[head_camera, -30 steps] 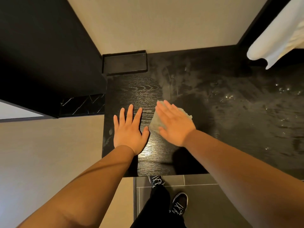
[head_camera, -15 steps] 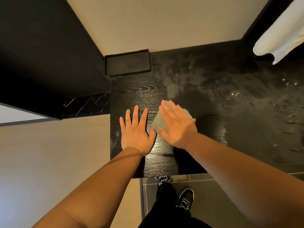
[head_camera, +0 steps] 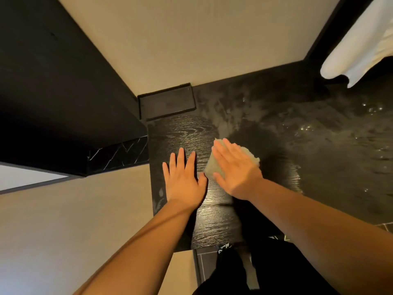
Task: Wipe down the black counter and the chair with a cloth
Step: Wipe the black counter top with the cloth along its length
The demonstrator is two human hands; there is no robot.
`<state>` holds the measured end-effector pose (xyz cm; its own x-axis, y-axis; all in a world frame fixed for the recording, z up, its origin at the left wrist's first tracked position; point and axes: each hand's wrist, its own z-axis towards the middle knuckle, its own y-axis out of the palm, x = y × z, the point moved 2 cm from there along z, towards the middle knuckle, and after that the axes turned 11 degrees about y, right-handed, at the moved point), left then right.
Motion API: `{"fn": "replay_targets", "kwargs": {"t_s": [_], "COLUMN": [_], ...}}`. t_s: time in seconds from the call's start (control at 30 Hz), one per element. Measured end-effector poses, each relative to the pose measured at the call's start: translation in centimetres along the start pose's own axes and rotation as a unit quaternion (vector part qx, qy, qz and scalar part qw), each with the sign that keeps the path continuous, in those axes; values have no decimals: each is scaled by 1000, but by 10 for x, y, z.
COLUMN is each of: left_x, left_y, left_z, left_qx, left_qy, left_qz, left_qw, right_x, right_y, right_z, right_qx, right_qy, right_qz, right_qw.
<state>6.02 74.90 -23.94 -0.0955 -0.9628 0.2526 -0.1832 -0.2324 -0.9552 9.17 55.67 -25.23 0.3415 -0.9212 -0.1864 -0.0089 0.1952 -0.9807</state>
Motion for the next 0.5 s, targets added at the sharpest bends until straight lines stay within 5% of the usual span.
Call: {"fn": "replay_targets", "kwargs": {"t_s": [0.13, 0.37, 0.5], "left_x": [-11, -18, -18], "left_y": [-13, -6, -5], "left_z": [51, 70, 69], "left_qx": [8, 18, 23], "left_qy": [-5, -4, -6], "left_qz": [-3, 36, 40], "left_qw": [1000, 999, 999], "right_x": [31, 85, 22], "right_y": [-7, -22, -4], "right_z": [18, 53, 40], "right_qx": [9, -32, -50], "right_qy": [-42, 159, 64], "right_qz": [32, -37, -14], "right_qw": [999, 986, 997]}}
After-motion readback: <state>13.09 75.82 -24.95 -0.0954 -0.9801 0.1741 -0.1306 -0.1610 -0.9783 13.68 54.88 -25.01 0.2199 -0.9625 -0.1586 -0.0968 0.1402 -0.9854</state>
